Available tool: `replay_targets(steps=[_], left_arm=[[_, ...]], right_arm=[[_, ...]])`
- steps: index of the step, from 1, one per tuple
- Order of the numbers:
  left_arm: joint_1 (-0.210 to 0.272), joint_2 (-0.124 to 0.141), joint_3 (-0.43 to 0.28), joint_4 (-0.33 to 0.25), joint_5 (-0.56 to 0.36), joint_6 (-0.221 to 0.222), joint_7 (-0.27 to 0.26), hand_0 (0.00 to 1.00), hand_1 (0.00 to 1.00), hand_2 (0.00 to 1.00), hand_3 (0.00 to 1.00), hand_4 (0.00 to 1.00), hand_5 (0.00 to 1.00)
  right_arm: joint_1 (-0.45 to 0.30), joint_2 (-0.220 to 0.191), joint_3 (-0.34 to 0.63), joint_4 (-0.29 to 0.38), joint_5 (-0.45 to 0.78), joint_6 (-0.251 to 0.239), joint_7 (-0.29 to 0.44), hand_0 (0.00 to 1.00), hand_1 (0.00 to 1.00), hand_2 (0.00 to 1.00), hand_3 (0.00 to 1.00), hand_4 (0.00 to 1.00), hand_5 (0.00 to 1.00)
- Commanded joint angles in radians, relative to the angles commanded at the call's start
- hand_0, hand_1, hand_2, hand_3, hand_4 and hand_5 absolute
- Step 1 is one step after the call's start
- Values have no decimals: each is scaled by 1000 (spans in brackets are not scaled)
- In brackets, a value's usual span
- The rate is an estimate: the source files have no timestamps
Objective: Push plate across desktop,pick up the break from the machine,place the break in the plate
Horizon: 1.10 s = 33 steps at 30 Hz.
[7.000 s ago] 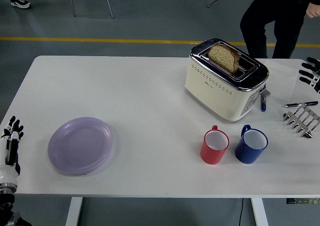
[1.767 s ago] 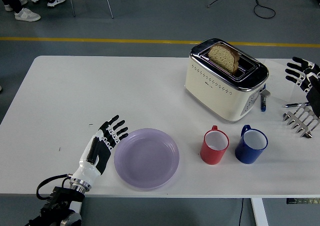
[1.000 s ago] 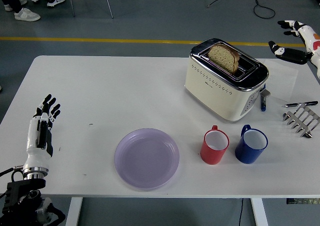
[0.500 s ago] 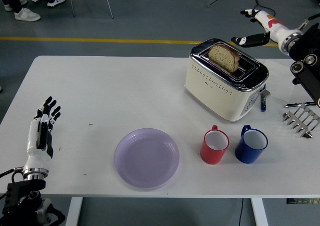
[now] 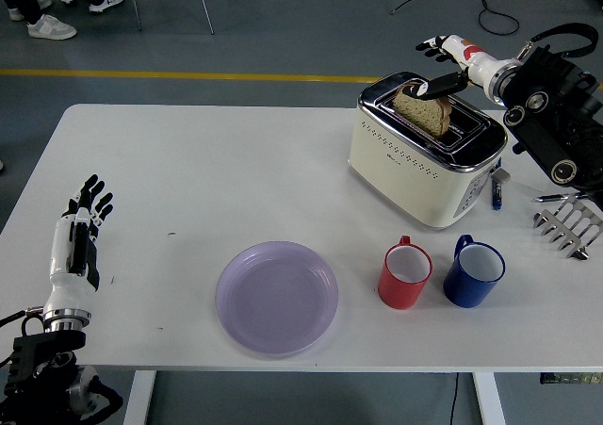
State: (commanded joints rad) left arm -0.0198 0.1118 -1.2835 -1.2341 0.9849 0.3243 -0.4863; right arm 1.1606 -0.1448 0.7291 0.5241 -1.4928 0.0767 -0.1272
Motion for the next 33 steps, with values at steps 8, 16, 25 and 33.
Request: replay_targets(steps=[8,16,25,33], left_arm=[[5,-1,-2,6,-14,2,-7,848,878,936,903,527,990],[-11,0,10,13,-18,1,-7,844,878,936,902,528,983],[-13,0,15,20,-18,1,-6,843,878,934,901,526,975],[-14,0,18,22,-19,2,-6,839,875,934,900,524,955]], right_arm=[[6,24,-44,-46,0,-5,-17,870,803,783,824,813,376],[11,48,-45,-80,-23,-29,-42,726,729,711,787,802,376],[27,85,-107,-137,23,-57,-48,615,659,636,758,793,373],[36,105,-152,-158,33,-100,-54,433,534,523,676,738,333]])
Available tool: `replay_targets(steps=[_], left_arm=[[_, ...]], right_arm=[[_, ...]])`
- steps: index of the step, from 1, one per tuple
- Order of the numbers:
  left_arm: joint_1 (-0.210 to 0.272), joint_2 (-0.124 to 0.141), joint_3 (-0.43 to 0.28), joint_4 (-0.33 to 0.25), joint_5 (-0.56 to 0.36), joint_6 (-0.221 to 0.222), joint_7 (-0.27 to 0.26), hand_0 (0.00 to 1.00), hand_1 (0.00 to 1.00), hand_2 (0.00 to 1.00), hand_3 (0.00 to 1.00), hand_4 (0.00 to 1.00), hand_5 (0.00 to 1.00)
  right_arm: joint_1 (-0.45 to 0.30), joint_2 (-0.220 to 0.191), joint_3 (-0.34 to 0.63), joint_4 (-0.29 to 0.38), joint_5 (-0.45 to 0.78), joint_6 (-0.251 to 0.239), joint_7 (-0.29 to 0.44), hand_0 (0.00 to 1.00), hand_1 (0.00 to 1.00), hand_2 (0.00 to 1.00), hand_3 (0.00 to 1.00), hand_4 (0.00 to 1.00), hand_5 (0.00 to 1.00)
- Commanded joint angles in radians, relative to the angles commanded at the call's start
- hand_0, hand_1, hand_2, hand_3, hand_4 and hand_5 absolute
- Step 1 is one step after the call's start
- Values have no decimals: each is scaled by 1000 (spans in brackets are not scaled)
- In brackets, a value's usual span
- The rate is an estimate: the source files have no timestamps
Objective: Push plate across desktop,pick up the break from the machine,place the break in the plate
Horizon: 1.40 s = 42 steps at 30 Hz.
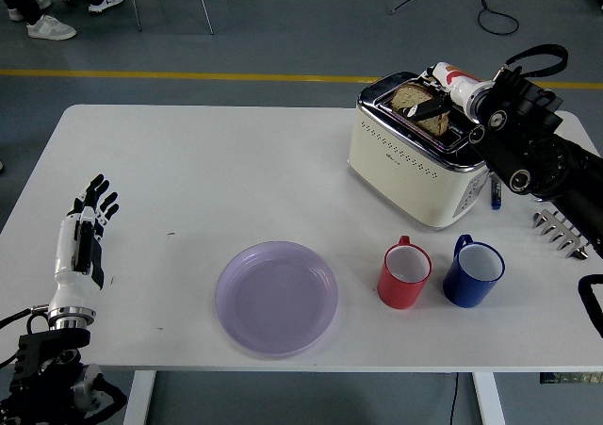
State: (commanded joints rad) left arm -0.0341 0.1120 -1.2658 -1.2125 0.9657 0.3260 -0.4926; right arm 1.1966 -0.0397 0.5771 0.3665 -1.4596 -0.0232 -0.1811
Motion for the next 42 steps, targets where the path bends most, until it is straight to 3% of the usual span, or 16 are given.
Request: replay_targets(steps=[4,5,10,11,15,16,17,26,34,42], left_arm=[[0,0,-1,-1,-2,1,0,839,875,934,900,524,955],[-2,1,-1,-1,-2,1,0,839,875,933,899,521,953],[-12,-6,6,5,-4,1,2,839,875,933,899,521,953],[-13,-8,7,7,-5,1,2,837,875,933,896,520,946],[-9,-12,14,7,-4,0,3,837,875,933,896,520,946],[-9,-11,14,7,-4,0,3,837,875,933,896,520,946],[-8,-11,14,7,-4,0,3,837,875,933,896,511,938],[-12,-7,9,4,-8,5,-2,836,875,933,896,510,933],[-5,-5,6,3,-8,10,-7,835,875,933,895,508,929],[1,-3,6,2,-7,10,-8,834,874,933,894,503,919]], right_arm=[[4,8,-38,-11,0,-34,-17,433,534,523,676,738,333],[5,12,-47,-14,-2,-49,-23,356,472,481,615,625,244],[7,28,-77,-15,-37,-91,-38,356,472,481,615,625,244],[7,31,-81,-15,-43,-101,-42,268,404,456,518,529,213],[9,35,-93,-15,-51,-130,-50,268,404,456,518,529,213],[9,36,-94,-15,-52,-132,-51,268,404,456,518,529,213],[9,36,-95,-14,-53,-133,-52,215,359,432,475,455,180],[13,33,-85,-9,-95,-132,-51,173,322,393,456,421,187],[15,-19,31,103,-250,-121,-60,139,277,361,429,376,179],[9,-86,180,301,-482,-142,-80,116,241,331,416,375,170]])
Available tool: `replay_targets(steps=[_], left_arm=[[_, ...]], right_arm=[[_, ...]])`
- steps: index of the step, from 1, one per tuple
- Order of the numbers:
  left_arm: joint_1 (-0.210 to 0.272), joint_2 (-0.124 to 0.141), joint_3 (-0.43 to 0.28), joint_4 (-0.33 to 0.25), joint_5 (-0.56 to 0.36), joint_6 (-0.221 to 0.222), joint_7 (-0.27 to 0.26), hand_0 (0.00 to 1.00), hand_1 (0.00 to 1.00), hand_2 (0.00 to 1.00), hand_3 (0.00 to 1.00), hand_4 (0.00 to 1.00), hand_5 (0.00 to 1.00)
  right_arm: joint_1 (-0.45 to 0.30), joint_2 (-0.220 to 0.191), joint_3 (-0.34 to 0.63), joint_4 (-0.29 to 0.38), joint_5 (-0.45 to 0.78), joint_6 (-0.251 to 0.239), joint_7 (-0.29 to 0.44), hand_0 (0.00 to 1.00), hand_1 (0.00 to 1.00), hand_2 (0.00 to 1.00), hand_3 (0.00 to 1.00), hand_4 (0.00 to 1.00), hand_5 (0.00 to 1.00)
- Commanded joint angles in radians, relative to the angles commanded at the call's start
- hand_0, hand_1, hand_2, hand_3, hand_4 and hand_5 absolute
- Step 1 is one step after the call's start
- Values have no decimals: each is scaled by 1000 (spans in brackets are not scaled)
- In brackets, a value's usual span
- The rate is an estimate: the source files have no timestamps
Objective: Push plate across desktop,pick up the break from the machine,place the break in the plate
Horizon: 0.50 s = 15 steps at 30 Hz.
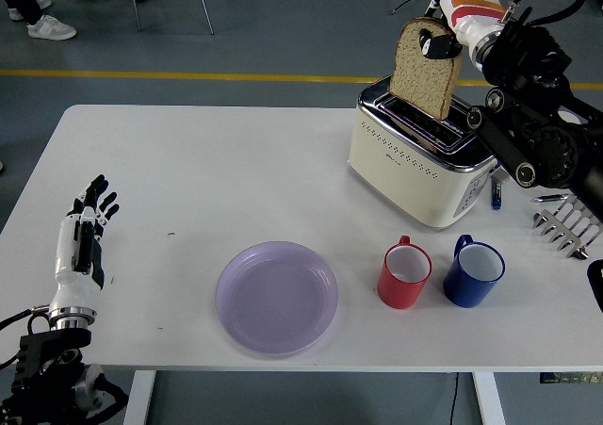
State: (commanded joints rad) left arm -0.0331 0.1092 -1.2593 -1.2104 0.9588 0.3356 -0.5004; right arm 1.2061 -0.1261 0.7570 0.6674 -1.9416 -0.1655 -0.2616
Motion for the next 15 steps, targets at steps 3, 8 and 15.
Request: replay_targets(steps=[3,8,15], left_arm=[[3,1,3,0,0,0,0,834,874,933,894,503,919],[6,5,2,-3,4,0,-1,834,873,933,894,498,915],[10,5,-6,-4,7,-3,3,834,873,933,894,499,910]], right_arm=[[-10,-21,43,95,-34,3,-3,116,241,331,416,375,170],[-48,-74,76,284,79,84,-5,116,241,331,415,370,149],[-109,-134,-10,501,356,191,-13,113,240,329,412,360,144]])
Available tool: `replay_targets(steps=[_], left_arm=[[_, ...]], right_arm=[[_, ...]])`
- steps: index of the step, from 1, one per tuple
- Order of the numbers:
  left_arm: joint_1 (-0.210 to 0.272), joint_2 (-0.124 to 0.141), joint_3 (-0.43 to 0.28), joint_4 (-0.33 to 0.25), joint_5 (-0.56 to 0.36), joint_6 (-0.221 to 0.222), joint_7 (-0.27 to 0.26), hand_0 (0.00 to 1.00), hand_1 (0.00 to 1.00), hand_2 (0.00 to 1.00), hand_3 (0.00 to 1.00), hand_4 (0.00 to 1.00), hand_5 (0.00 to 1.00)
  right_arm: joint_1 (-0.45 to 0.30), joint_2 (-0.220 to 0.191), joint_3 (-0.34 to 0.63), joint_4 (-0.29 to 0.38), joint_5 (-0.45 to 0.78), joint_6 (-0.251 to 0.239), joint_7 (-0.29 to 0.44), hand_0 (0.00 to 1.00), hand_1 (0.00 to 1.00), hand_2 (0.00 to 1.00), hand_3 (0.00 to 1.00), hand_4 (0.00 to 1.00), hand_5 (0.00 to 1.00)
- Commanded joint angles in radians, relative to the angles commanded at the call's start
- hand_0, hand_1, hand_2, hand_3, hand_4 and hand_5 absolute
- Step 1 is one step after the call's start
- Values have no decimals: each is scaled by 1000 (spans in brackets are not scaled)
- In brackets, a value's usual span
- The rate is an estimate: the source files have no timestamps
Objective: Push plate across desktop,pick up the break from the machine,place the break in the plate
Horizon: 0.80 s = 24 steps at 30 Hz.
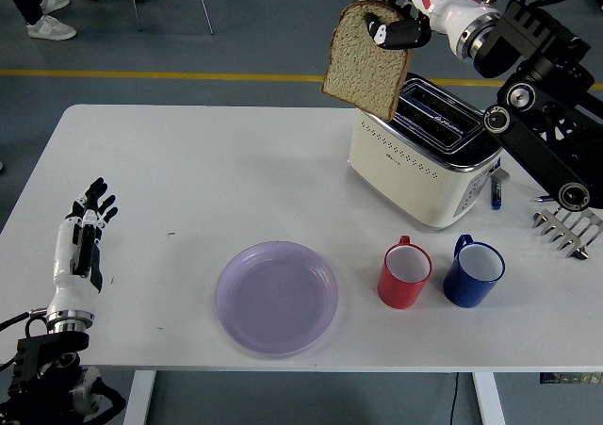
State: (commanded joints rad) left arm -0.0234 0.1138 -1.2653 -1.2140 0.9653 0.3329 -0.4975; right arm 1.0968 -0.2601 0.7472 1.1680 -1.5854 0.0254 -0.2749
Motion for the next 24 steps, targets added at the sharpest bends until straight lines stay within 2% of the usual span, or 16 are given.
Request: replay_targets(steps=[3,6,14,17,24], left_arm=[[3,1,-6,-1,3,-2,2,834,873,933,894,499,908],[11,2,-16,-1,5,-1,2,834,873,933,894,499,908],[11,2,-14,3,7,-3,7,834,870,934,897,498,908],[11,3,-12,4,7,-4,10,834,870,934,897,498,908],[9,2,-8,5,5,-7,14,834,864,934,898,500,908]], right_arm=[[-28,-21,-58,48,129,29,-5,111,236,327,408,355,145],[-56,-28,-130,83,217,34,-6,111,236,327,408,355,145],[-126,-12,-290,129,258,38,-11,115,233,324,410,350,147],[-141,11,-330,122,274,27,-4,115,233,324,410,350,147],[-165,93,-389,41,260,-19,28,125,235,325,411,344,155]])
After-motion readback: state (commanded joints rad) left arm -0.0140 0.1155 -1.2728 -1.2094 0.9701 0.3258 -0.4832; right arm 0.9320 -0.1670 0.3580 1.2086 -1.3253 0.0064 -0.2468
